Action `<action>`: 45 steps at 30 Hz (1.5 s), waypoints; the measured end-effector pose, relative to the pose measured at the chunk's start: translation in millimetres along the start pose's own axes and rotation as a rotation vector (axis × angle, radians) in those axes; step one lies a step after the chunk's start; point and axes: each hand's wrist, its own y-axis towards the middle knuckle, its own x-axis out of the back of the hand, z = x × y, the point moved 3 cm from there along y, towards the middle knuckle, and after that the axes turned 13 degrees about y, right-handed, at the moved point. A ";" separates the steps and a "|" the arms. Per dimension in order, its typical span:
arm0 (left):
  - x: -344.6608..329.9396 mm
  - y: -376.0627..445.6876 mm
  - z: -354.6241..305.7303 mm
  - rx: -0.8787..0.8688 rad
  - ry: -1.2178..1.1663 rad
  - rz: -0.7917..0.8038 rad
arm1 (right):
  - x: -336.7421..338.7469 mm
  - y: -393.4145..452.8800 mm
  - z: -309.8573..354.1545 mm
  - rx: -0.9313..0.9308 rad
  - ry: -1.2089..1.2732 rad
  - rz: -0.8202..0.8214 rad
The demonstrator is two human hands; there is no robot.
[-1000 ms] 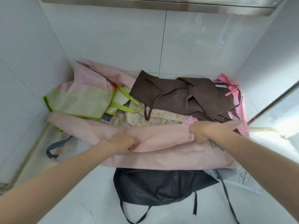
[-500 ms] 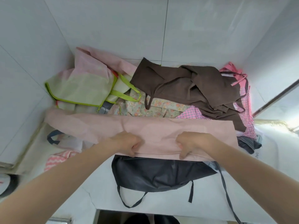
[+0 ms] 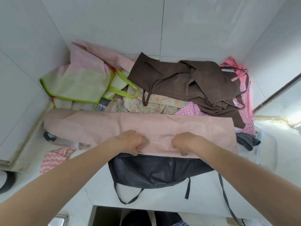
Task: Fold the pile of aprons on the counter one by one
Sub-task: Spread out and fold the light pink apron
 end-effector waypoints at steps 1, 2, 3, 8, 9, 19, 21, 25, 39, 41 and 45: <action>-0.6 0.9 -0.7 -0.005 0.002 0.003 | -1.2 0.4 0.1 -0.007 -0.004 0.009; -0.8 1.5 -1.2 -0.008 0.003 0.005 | -2.7 0.8 0.2 -0.016 -0.006 0.024; -1.8 1.8 -2.1 -0.011 0.002 0.009 | -4.4 1.7 0.7 -0.031 -0.008 0.046; -6.7 1.5 -3.3 -0.005 -0.015 0.029 | -6.4 -2.0 5.0 -0.044 -0.030 0.087; -8.0 2.2 -3.7 -0.003 -0.017 0.025 | -7.4 -2.7 4.9 -0.056 -0.036 0.084; 2.8 5.8 -7.5 0.042 -0.164 -0.070 | -9.9 -5.5 7.3 -0.059 0.024 0.094; 13.7 11.5 -9.1 0.080 -0.115 -0.148 | -11.2 -8.6 5.7 -0.038 0.030 0.083; 37.3 29.5 -21.8 0.161 -0.141 -0.220 | -7.4 -13.5 -7.7 -0.007 0.318 -0.035; 54.7 73.1 -46.1 0.281 0.025 0.059 | -38.0 -31.6 -88.0 -0.447 0.186 -0.155; 55.2 76.8 -46.6 0.285 0.032 0.075 | -43.6 -32.8 -91.9 -0.471 0.182 -0.143; 55.2 79.1 -45.6 0.281 0.027 0.102 | -49.4 -27.6 -99.8 -0.496 0.245 -0.119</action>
